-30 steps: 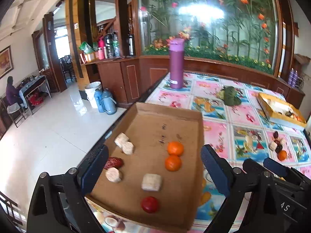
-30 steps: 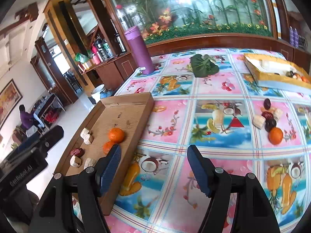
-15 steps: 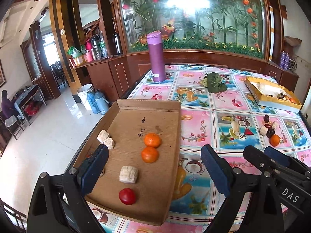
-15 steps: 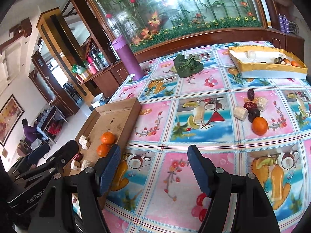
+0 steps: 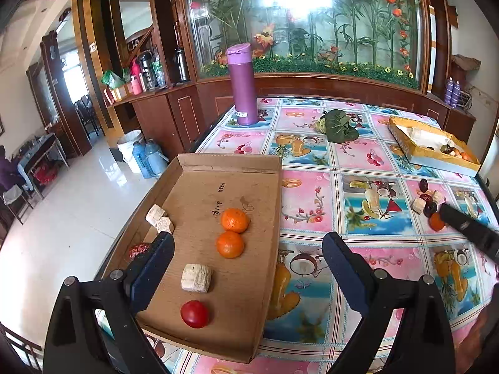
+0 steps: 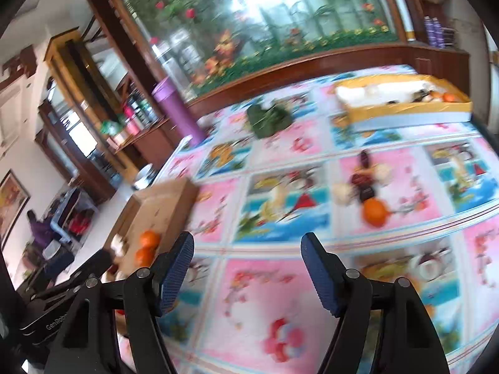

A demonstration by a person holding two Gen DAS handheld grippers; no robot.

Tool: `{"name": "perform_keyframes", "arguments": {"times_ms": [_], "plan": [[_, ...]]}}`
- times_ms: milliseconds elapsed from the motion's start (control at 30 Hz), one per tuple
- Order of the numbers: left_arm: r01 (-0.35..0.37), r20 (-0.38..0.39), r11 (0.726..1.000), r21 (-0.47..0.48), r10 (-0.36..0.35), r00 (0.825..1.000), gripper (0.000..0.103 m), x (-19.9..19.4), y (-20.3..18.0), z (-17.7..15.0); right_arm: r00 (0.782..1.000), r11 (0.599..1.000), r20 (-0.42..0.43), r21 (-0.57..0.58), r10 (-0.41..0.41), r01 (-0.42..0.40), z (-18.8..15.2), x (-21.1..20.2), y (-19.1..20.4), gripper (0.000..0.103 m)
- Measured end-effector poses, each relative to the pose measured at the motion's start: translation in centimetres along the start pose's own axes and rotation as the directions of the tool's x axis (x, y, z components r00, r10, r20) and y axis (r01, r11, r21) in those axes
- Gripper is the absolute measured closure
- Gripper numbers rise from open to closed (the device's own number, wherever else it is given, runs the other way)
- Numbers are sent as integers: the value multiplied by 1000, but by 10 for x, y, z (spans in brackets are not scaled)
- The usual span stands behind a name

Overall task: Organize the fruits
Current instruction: 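Move both open grippers back over the food pile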

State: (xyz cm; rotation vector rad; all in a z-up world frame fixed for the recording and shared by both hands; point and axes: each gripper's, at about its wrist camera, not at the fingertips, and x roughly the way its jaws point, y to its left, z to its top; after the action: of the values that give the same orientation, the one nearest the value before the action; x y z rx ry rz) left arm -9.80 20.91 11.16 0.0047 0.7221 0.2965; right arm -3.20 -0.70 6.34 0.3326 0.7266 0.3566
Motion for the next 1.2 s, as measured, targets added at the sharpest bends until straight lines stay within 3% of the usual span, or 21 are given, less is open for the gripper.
{"name": "perform_keyframes", "arguments": {"times_ms": [133, 233, 300, 500, 700, 767, 833, 900, 1100, 1200], "plan": [[35, -45, 999, -38, -37, 998, 7, 14, 6, -3, 989, 989, 57, 54, -139, 136, 17, -25, -46, 26], [81, -91, 996, -45, -85, 992, 7, 27, -2, -7, 966, 965, 35, 59, -257, 255, 25, -30, -76, 26], [111, -110, 993, -34, -114, 987, 7, 31, -12, -10, 959, 959, -8, 31, -283, 283, 29, -23, -86, 26], [155, -110, 988, 22, -152, 982, 7, 28, -33, -11, 943, 950, -128, -95, -306, 296, 28, 26, -92, 27], [189, -110, 981, 52, -182, 977, 8, 38, -47, 1, 939, 943, -155, -187, -306, 277, 22, 63, -85, 44], [221, -114, 972, 73, -212, 971, 8, 43, -58, 5, 942, 943, -154, -201, -299, 267, 21, 69, -84, 59], [271, -137, 958, 90, -258, 956, 8, 51, -74, 9, 955, 959, -164, -186, -246, 215, 20, 71, -86, 70], [319, -162, 942, 101, -300, 940, 10, 58, -90, 10, 957, 959, -153, -180, -247, 219, 20, 69, -87, 70], [457, -258, 879, 136, -414, 873, 42, 91, -152, 15, 944, 948, -101, -96, -313, 304, 25, 47, -114, 70], [514, -276, 846, 141, -465, 841, 45, 108, -179, 21, 942, 946, -94, -40, -323, 321, 29, 39, -129, 70]]}}
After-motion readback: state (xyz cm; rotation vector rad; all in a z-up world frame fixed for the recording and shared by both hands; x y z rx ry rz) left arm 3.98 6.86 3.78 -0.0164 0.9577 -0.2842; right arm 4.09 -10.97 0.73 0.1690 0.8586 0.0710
